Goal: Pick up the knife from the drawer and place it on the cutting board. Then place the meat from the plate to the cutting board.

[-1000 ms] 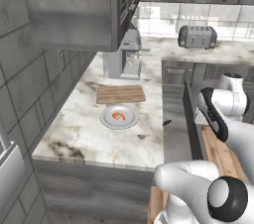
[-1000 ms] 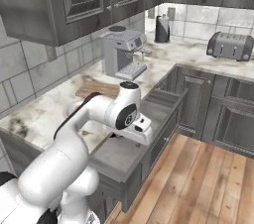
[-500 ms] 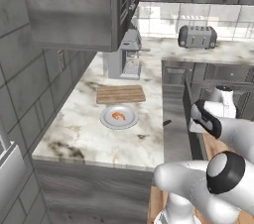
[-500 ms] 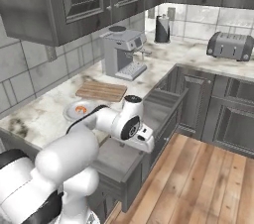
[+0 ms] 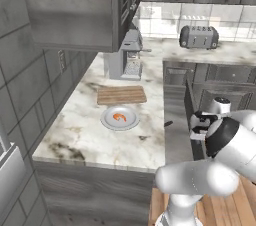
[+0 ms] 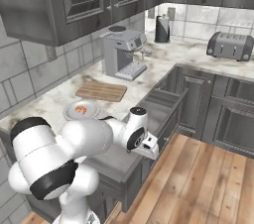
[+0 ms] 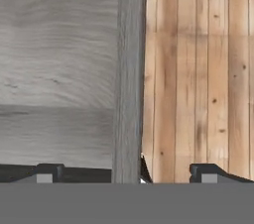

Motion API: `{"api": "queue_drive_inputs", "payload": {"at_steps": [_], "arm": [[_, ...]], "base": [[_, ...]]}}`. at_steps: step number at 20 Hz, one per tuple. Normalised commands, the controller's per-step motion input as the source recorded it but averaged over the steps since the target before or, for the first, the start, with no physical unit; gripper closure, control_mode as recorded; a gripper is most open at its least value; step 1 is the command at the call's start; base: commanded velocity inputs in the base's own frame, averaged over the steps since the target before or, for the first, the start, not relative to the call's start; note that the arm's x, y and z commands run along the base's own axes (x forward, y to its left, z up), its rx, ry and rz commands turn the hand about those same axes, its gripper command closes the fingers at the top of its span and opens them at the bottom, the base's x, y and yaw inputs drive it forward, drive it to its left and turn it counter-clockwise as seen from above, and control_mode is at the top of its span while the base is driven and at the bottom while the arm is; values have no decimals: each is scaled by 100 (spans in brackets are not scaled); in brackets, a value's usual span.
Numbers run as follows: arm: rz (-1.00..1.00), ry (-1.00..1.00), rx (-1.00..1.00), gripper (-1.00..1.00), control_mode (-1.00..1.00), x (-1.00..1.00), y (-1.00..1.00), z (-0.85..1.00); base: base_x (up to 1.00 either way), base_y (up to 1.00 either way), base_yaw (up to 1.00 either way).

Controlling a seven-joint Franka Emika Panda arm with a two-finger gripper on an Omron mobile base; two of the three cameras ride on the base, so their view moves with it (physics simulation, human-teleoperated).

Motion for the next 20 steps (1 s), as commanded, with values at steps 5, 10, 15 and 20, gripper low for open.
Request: {"api": "queue_drive_inputs", "payload": {"at_steps": [5,10,15,20], "arm": [[0,0,0,-100,-100,38,-6,-44],[0,0,0,-100,-100,38,-6,-40],[0,0,0,-100,-100,35,-35,-45],[1,0,3,-100,-100,13,-70,-38]], "base": [[0,0,0],[0,0,0],[0,0,0],[0,0,0]]}}
